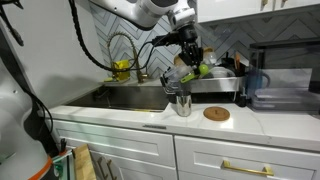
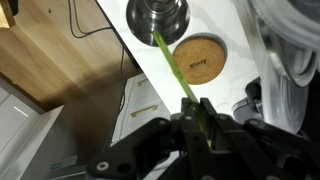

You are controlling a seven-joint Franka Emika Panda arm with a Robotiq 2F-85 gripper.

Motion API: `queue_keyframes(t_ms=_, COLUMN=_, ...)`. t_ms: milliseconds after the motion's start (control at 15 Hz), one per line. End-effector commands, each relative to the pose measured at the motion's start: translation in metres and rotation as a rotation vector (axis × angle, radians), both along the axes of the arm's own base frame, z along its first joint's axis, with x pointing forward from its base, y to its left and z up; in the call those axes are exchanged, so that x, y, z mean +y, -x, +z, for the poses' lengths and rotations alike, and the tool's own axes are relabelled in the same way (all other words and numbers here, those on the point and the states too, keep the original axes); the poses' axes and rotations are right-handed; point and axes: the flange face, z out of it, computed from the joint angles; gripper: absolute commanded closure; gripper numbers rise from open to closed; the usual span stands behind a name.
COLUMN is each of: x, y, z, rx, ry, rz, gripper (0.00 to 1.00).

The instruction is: Pick up the brown lid from the silver cup and put it on the kitchen counter, pick up the green measuring spoon and put it in the silver cup

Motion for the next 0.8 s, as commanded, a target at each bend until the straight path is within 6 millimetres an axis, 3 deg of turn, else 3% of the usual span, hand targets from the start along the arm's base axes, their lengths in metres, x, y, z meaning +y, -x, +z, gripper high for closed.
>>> queue_keyframes(t_ms=0, x=0.013, y=0.016, z=-0.017, rx=-0.001, ry=0.054, rz=-0.041, gripper=0.97)
queue_keyframes(t_ms=333, x=0.022, y=0.025, z=-0.032, rx=-0.031, ry=0.12, rz=-0.088, gripper=0.97)
queue_keyframes(t_ms=400, x=0.017, y=0.013, z=-0.03, rx=0.004, ry=0.088, rz=-0.079, gripper=0.88)
queue_keyframes(t_ms=600, x=0.019, y=0.015, z=-0.032, rx=-0.003, ry=0.105, rz=-0.085, gripper=0.88)
queue_keyframes(t_ms=667, x=0.019, y=0.016, z=-0.032, rx=-0.004, ry=0.106, rz=-0.085, gripper=0.97)
queue_keyframes(t_ms=733, x=0.021, y=0.015, z=-0.033, rx=0.016, ry=0.13, rz=-0.081, gripper=0.97)
